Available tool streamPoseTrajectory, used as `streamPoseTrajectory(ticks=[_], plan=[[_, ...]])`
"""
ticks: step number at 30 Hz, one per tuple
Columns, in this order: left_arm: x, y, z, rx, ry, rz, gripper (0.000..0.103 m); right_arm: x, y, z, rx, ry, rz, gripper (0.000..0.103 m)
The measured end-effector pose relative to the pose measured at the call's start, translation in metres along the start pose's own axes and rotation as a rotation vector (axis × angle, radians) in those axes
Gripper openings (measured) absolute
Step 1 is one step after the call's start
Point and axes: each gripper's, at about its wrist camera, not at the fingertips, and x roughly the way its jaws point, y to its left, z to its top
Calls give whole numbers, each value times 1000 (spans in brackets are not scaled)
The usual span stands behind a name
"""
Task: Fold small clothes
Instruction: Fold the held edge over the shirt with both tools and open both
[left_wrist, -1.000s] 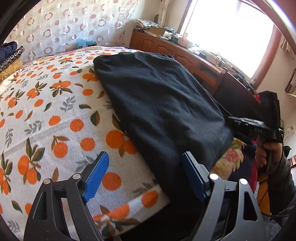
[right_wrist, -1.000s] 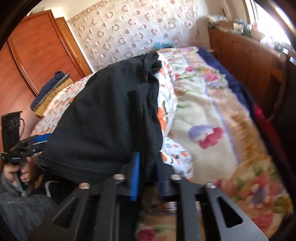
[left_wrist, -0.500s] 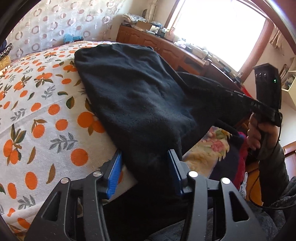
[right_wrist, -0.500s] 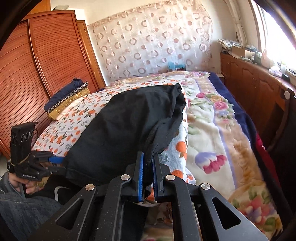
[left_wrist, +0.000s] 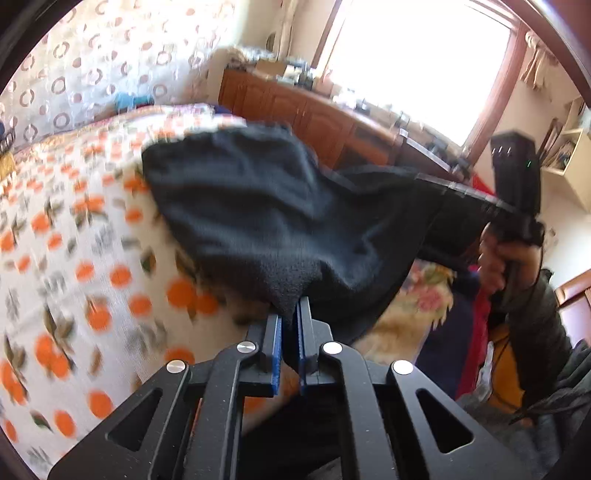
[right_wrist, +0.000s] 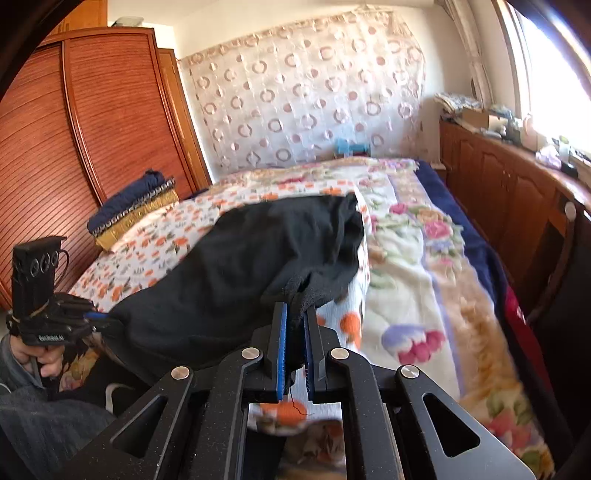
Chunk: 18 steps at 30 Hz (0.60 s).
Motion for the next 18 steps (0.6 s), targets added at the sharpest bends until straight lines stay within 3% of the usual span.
streamPoseTrajectory(ticks=[10, 14, 18], plan=[[-5, 29, 112, 68, -140, 118, 7, 44, -3, 87, -46, -90, -21, 8], [18, 76, 151, -7, -131, 160, 7, 83, -14, 121, -9, -90, -55, 8], [42, 119, 169, -88, -101, 180, 7, 125, -17, 135, 1, -59, -96, 8]])
